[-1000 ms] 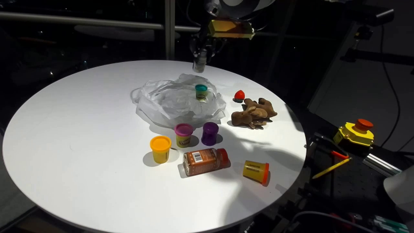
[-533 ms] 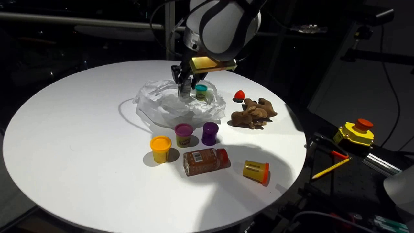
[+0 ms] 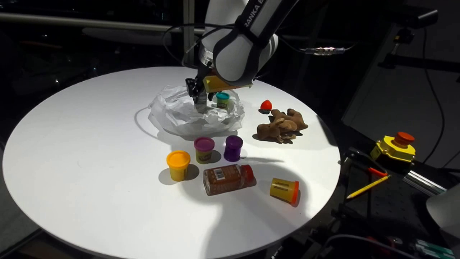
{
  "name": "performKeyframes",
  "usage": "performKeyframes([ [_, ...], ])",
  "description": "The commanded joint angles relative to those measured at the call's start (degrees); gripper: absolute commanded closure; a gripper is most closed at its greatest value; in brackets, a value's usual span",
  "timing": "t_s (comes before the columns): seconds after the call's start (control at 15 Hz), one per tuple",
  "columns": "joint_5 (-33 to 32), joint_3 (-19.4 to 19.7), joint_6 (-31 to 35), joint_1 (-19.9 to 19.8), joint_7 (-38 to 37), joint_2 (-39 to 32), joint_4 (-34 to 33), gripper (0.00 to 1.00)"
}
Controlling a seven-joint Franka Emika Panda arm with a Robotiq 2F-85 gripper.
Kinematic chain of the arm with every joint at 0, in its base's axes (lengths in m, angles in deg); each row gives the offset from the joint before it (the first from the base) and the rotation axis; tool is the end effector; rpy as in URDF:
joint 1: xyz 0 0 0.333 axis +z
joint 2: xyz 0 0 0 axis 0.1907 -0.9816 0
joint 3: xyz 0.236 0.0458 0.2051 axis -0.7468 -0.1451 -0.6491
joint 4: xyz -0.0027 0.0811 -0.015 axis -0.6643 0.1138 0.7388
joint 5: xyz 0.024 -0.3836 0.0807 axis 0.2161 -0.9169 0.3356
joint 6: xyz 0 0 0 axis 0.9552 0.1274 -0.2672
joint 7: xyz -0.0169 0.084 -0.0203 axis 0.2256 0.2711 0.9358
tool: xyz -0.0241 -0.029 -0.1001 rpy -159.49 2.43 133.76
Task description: Pick the objects on the table and put them in the plastic bag
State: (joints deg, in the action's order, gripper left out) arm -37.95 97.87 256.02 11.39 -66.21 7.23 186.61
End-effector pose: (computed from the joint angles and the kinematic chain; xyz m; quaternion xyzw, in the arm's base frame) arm 0.6466 0.0277 0.1621 0.9584 -0.1770 0.2149 0.0634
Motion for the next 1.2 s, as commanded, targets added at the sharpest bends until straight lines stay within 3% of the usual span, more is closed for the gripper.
performKeyframes([
  [0.0,2.1,1.5,-1.7,0.4,1.0,1.0,-1.4,0.11],
  [0.13,2.1,2.5,-4.0,0.2,1.6,3.7,-0.8,0.0],
  [0.27,1.2,2.3,-8.1,-1.2,3.3,6.9,-0.2,0.0],
  [0.47,-0.8,0.2,-17.7,-5.8,8.1,13.3,1.7,0.0],
  [0.67,-0.2,-4.1,-25.7,-13.1,14.2,17.0,2.8,0.0],
  [0.93,-0.2,-7.2,-26.1,-20.6,20.1,17.9,7.9,0.0],
  [1.13,-0.6,-7.9,-23.8,-23.6,22.0,17.3,12.1,0.0],
])
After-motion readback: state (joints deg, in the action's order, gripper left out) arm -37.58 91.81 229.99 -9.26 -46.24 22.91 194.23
